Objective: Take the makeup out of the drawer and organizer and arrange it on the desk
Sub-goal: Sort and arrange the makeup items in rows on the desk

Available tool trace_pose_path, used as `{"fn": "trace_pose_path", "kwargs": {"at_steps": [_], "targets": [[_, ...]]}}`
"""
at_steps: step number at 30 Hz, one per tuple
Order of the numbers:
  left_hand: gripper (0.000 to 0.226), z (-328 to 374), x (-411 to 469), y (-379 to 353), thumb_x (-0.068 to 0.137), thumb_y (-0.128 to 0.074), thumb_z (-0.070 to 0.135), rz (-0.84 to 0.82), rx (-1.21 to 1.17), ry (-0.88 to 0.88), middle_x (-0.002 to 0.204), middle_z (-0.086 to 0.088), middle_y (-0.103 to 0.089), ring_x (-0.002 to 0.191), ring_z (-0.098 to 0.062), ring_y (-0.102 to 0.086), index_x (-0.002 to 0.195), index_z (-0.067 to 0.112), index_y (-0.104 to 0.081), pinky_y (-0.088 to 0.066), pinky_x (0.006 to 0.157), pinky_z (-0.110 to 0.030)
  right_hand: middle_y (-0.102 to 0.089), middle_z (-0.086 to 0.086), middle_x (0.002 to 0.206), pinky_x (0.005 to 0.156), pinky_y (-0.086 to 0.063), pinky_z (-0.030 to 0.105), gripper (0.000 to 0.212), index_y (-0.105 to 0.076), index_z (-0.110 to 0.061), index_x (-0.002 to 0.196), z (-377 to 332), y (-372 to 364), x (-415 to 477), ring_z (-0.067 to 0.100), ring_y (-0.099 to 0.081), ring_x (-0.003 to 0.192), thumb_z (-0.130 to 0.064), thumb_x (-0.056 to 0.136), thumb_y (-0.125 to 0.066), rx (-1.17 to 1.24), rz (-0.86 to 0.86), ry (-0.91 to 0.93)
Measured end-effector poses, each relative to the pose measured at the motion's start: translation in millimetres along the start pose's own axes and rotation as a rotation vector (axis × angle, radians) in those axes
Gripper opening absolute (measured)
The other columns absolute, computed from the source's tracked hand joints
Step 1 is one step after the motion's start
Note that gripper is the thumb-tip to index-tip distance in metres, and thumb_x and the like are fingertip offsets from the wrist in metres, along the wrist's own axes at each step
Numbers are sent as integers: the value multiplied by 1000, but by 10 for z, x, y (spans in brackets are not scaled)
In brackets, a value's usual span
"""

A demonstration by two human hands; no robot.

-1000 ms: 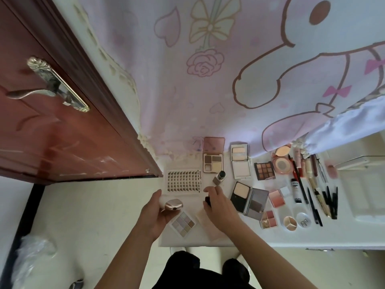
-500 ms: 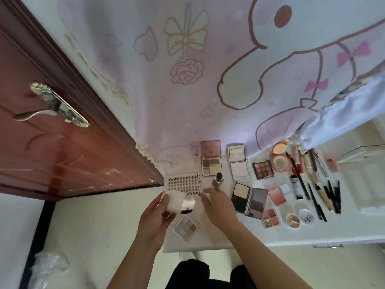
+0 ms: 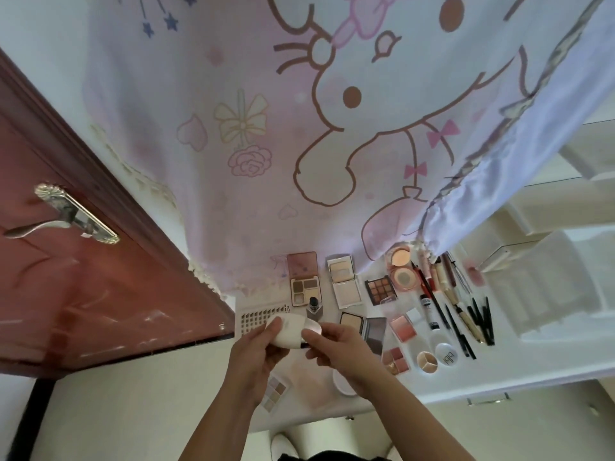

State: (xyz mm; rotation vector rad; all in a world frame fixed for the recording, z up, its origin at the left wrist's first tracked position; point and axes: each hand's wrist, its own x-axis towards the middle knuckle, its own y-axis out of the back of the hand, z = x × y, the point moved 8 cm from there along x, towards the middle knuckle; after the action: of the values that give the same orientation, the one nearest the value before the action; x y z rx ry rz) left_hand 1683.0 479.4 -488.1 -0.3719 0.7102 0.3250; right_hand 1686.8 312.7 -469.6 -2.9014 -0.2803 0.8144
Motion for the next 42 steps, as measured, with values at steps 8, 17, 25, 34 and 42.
{"fn": "trace_pose_path", "kwargs": {"at_steps": [8, 17, 25, 34, 42], "targets": [[26, -35, -174, -269, 87, -67, 8, -56, -84, 39, 106, -22, -69, 97, -32, -66, 110, -5, -64, -62, 67, -33, -73, -22, 78, 73, -52, 13, 36, -66, -46, 111, -324, 267, -247, -1, -67, 74, -20, 87, -75, -341, 126, 393], [19, 249, -305, -439, 99, -52, 35, -42, 557, -274, 95, -9, -60, 72, -19, -53, 100, 18, -61, -40, 49, -27, -76, 7, 98, 80, -57, 26, 26, -69, -16, 115, -148, 274, -196, 21, -72, 91, -20, 89, -73, -98, -50, 114], [30, 208, -176, -415, 100, -50, 38, 3, 433, -78, 76, -8, -46, 54, -13, -34, 101, 10, -60, -23, 43, -21, -70, -17, 107, 90, -50, 15, 33, -71, -31, 114, -522, 188, -364, -2, -64, 100, -13, 86, -72, -623, 189, 649], [33, 290, -224, -408, 96, -53, 49, -13, 444, -279, 76, -6, -55, 65, -18, -46, 88, 18, -60, -30, 46, -23, -72, 15, 104, 70, -54, 29, 36, -64, -15, 117, -193, 134, -306, 21, -70, 81, -43, 101, -49, -39, -107, -32], [33, 263, -219, -348, 97, -53, 47, -25, 389, -205, 77, -6, -54, 59, -13, -42, 95, 16, -61, -29, 47, -24, -61, -5, 124, 89, -58, 31, 51, -56, -33, 134, -327, 96, -285, 13, -68, 102, -28, 87, -75, -167, -72, 170]]}}
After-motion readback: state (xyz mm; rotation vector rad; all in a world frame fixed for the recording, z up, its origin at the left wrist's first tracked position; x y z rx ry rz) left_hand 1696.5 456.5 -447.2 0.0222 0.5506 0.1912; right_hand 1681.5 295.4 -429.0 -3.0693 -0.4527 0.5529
